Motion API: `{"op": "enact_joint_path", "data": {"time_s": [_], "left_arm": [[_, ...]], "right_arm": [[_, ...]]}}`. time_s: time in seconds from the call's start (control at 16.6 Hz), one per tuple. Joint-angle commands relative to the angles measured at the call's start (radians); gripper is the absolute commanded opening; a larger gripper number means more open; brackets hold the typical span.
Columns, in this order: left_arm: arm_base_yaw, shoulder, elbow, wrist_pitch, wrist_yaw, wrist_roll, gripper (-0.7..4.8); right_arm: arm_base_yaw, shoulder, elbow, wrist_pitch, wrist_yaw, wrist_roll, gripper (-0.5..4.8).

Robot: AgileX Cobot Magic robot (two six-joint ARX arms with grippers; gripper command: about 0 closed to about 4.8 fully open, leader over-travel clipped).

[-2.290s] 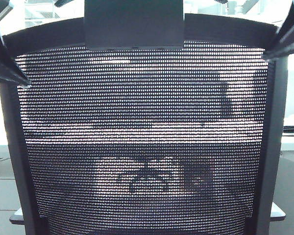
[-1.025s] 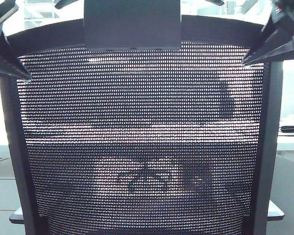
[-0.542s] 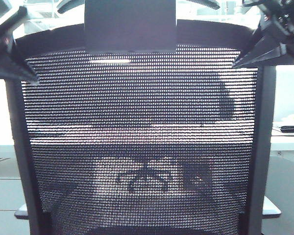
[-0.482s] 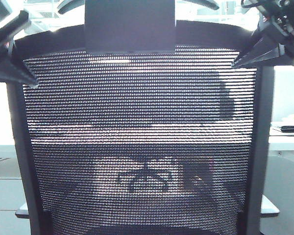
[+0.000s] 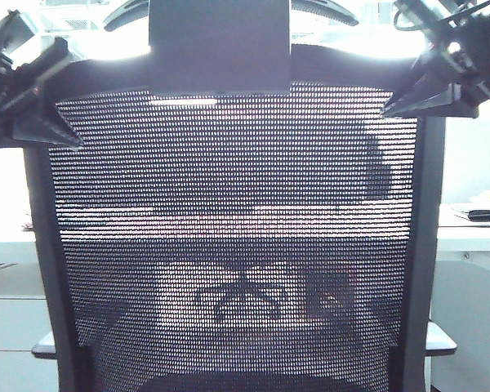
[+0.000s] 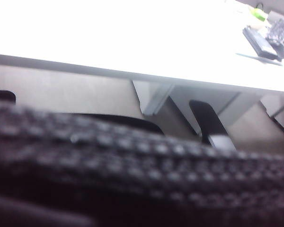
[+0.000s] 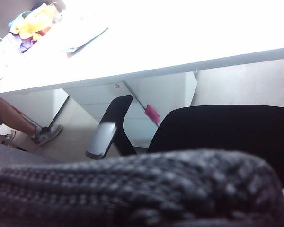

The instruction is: Push the black chair under the table.

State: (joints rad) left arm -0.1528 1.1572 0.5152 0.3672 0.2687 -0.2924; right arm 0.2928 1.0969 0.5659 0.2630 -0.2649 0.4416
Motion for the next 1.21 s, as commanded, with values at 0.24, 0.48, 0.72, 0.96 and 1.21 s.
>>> {"op": "enact_joint_path", "data": {"time_s": [0.24, 0.48, 0.72, 0.96, 1.21], "left_arm": [[0.012, 0.126, 0.117, 0.1, -0.093, 0.031, -0.06], [0.012, 0.187, 0.188, 0.107, -0.121, 0.058, -0.06], [0.019, 0.226, 0.196, 0.142, -0.135, 0.076, -0.06], [0.019, 0.273, 0.206, 0.172, -0.134, 0.076, -0.06], [0.02, 0.304, 0.234, 0.206, -0.132, 0.082, -0.06]], "right_arm": [[-0.016, 0.142, 0.114, 0.109, 0.084, 0.002, -0.05], [-0.016, 0.225, 0.206, 0.117, 0.084, -0.006, -0.06], [-0.017, 0.29, 0.26, 0.146, 0.083, -0.02, -0.05], [-0.016, 0.34, 0.262, 0.183, 0.081, -0.024, -0.05], [-0.026, 0.391, 0.274, 0.257, 0.075, -0.024, -0.05]]}}
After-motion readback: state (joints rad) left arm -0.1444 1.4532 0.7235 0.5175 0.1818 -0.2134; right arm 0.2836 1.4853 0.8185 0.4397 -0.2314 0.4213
